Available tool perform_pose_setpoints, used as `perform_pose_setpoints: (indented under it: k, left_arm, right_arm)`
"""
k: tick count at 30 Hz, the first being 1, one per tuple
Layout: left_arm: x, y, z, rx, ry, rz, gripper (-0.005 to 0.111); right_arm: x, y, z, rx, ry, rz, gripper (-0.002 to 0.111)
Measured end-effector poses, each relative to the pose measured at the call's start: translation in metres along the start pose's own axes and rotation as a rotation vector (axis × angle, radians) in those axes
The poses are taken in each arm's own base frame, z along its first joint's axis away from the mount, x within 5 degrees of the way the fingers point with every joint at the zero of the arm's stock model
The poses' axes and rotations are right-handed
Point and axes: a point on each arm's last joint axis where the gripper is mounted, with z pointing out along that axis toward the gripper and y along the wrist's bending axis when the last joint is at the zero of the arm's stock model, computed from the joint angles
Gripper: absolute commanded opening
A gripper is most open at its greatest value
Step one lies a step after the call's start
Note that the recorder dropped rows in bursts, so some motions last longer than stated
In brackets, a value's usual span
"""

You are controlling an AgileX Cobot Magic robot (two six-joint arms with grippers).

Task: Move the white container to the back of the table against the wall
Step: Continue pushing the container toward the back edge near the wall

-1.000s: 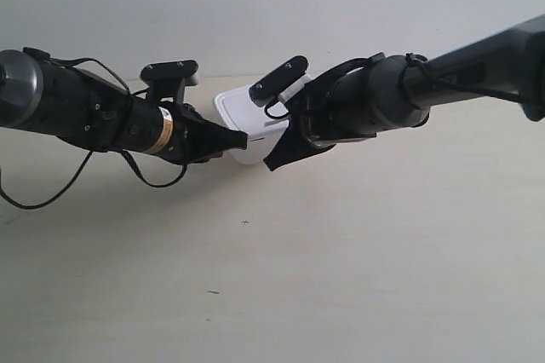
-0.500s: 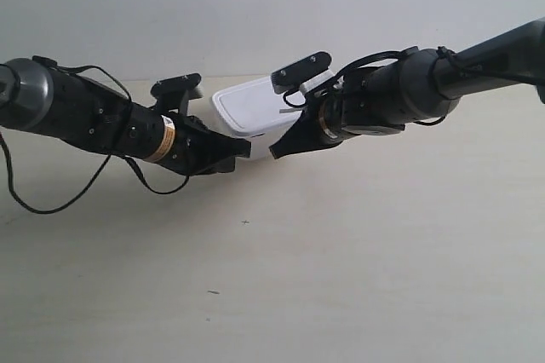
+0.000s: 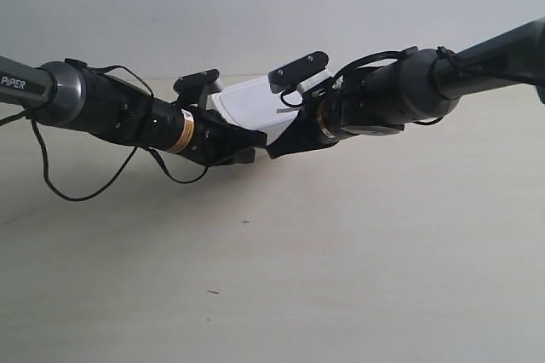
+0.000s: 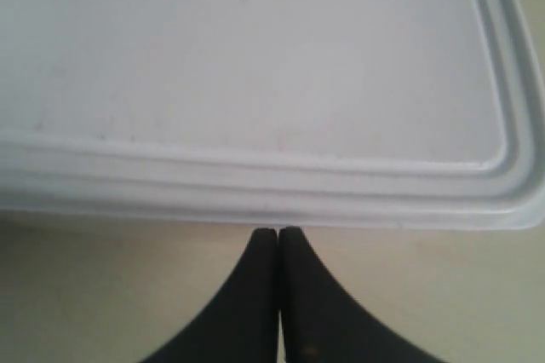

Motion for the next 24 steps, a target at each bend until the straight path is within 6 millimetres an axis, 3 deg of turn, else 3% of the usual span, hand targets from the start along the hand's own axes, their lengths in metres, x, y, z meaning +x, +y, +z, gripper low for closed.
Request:
perform_pose_setpoints:
  k: [6, 20, 24]
  left_arm:
    - [-0.006, 0.004, 0.009, -0.012, -0.021, 0.002, 0.000]
    - [-0.031, 0.006, 0.009, -0.076, -0.120, 0.026, 0.000]
    - [-0.031, 0.010, 0.018, -0.077, -0.118, 0.028, 0.000]
  right_arm:
    - [0.000, 0.000, 0.000, -0.003, 0.001, 0.019, 0.000]
    - [-0.003, 0.001, 0.000, -0.017, -0.016, 0.019, 0.000]
    - [-0.006, 0.000, 0.005, -0.004, -0.018, 0.018, 0.000]
